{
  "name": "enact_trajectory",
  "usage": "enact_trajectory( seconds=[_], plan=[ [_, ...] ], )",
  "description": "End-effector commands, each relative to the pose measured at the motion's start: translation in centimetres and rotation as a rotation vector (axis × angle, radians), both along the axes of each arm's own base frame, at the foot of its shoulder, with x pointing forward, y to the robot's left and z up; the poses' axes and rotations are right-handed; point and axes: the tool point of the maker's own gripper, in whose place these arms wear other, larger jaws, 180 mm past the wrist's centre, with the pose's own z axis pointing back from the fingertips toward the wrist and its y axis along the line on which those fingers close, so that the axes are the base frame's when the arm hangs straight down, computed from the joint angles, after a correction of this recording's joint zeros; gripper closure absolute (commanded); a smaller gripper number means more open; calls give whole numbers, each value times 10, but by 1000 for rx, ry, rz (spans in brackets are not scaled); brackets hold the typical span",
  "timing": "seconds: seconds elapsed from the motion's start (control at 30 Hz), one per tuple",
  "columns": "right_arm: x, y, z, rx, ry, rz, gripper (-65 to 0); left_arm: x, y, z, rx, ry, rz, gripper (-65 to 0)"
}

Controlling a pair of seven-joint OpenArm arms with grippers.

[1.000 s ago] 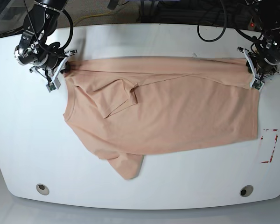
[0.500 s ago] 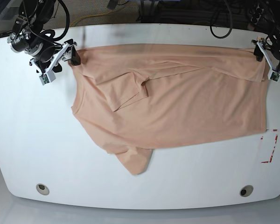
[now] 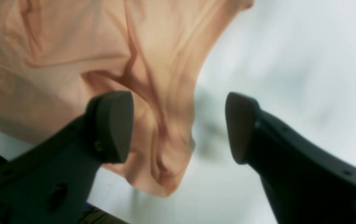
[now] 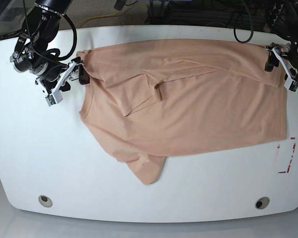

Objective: Fold the T-shirt properly
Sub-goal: 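Release the right gripper and move it onto the folded sleeve, then pinch the folded sleeve edge with the right gripper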

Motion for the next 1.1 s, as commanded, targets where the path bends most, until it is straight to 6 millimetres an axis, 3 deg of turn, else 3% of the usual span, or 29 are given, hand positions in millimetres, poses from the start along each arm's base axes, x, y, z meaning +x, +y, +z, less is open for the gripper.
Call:
enact_trajectory(
  seconds=[0.0,0.13,0.27,0.43,0.53,0.63,0.77,0.83,1.07],
  plan=[
    [7,-2,10,2,-42,0,-445,5,2,10,9,-30,-9,-421],
    [9,-1,11,6,-49,0,-445,6,3,9,16,-31,-3,-421],
    [26,0,23,14,-105,-3,-445,10,3,2,43,-32,38,-421],
    [52,16,11,81,-76,32,-445,17,14,-9,109,-2,92,-421],
    [62,28,10,112,-74,55,-445,25,29,-19,152,17,133,-419],
    [66,56,3,161,-51,97,-445,26,39,-33,176,28,174,-419],
    [69,64,-4,153,-27,116,-445,28,41,-40,190,16,172,-419],
    [68,86,-9,143,-15,162,-445,23,41,-45,187,22,169,-419],
    [68,118,-21,43,-12,268,-444,17,39,-54,171,45,172,-419]
  ],
)
